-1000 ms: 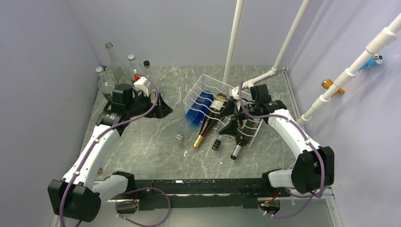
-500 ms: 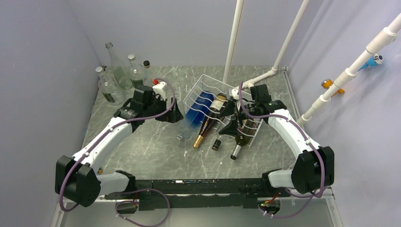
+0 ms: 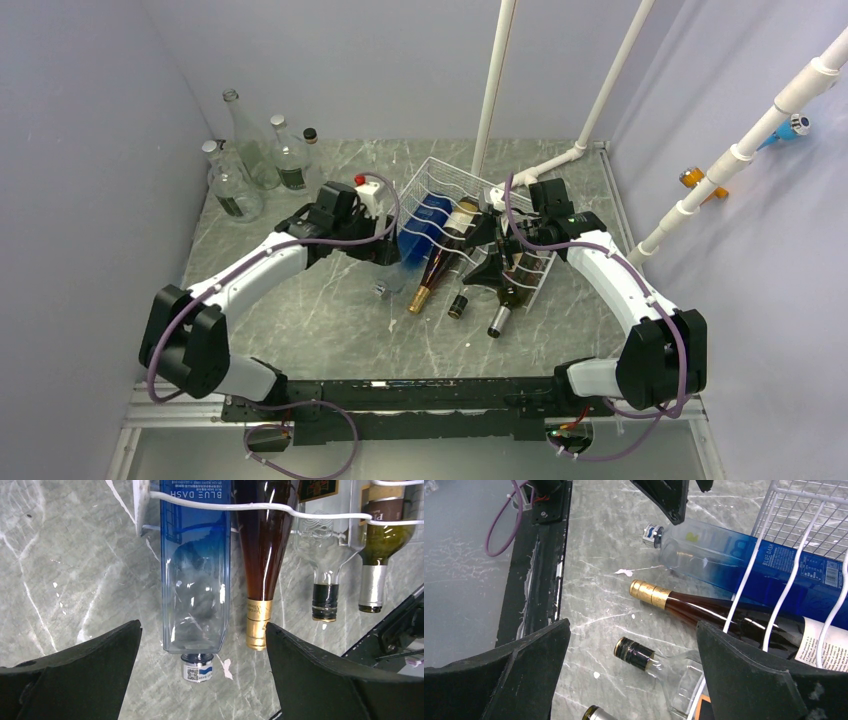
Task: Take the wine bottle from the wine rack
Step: Pick up the wine bottle from the wine rack.
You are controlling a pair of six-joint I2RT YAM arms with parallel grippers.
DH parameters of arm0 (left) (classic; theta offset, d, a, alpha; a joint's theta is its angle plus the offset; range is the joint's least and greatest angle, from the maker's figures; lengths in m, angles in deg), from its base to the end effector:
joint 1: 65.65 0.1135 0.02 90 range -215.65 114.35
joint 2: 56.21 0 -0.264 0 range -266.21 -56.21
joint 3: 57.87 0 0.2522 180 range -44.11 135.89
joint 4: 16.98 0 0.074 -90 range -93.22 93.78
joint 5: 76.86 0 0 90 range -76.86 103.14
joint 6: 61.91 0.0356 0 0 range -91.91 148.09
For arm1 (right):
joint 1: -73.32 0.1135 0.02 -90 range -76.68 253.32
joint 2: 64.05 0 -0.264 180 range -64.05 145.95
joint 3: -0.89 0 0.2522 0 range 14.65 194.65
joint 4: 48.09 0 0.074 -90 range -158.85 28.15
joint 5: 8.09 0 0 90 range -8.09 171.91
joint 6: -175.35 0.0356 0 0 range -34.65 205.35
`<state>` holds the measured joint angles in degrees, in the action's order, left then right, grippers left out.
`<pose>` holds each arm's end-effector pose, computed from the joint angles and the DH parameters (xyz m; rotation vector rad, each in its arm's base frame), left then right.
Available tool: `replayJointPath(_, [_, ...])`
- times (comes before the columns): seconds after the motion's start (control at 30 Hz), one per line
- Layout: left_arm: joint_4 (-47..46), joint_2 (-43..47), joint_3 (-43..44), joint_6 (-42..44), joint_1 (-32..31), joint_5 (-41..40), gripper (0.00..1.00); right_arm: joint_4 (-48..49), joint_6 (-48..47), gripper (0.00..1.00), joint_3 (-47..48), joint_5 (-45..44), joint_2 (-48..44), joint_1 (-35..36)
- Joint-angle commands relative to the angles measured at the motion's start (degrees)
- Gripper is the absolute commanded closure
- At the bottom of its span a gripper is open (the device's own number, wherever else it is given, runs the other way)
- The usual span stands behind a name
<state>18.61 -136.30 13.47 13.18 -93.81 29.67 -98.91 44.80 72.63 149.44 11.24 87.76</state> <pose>0.2607 -0.1511 0.2596 0.4246 2.3778 -0.6983 0.2394 0.0956 0.2820 -1.3262 1.6019 1.1766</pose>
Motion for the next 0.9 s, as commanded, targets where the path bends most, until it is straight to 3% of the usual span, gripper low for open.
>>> replayJointPath(0.0, [-2.2,-2.5,3.4,2.2,-1.4,-2.8,0.01,0.1,-1.9,0.0,1.4,0.5,-1.2,-0.2])
replayJointPath(0.87, [-16.0,-14.4,0.2,2.3,-3.9,-3.7,0.01,-0.3,-2.3,0.0,1.4,0.3,-0.9,-0.2])
